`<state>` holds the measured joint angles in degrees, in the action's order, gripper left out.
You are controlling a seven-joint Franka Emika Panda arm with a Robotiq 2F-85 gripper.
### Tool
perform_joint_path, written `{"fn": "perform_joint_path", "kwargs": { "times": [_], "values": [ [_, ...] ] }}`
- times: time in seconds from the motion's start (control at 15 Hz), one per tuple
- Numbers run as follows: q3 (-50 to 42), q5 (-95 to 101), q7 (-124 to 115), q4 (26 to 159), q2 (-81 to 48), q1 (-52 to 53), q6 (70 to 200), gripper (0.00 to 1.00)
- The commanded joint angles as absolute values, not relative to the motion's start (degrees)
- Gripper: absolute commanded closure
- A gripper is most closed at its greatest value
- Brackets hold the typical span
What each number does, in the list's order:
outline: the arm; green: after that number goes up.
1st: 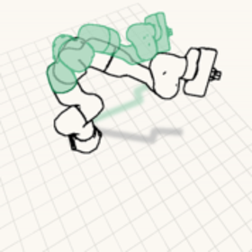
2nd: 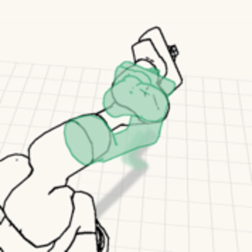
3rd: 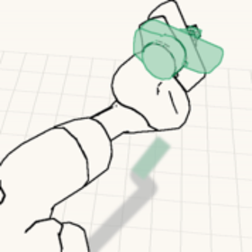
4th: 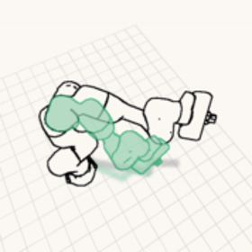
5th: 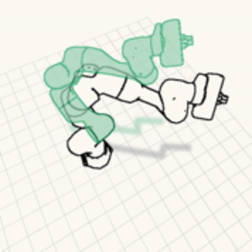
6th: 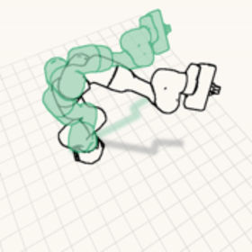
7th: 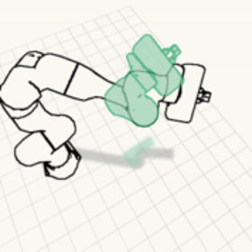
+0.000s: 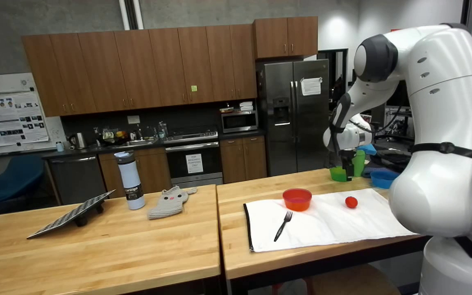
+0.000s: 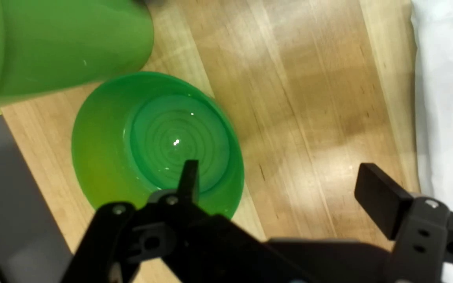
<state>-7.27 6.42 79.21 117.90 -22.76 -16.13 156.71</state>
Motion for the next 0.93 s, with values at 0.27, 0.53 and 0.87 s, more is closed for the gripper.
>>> {"fn": "perform_joint_path", "kwargs": {
  "times": [0.27,0.53,0.87],
  "values": [
    [-4.0,2.4,79.3,116.1,-23.7,-18.6,152.4,0.00],
    [-3.6,0.8,79.6,115.5,-24.0,-19.0,151.1,0.00],
    [-3.6,0.1,79.5,114.8,-24.3,-19.1,150.6,0.47]
  ]
}}
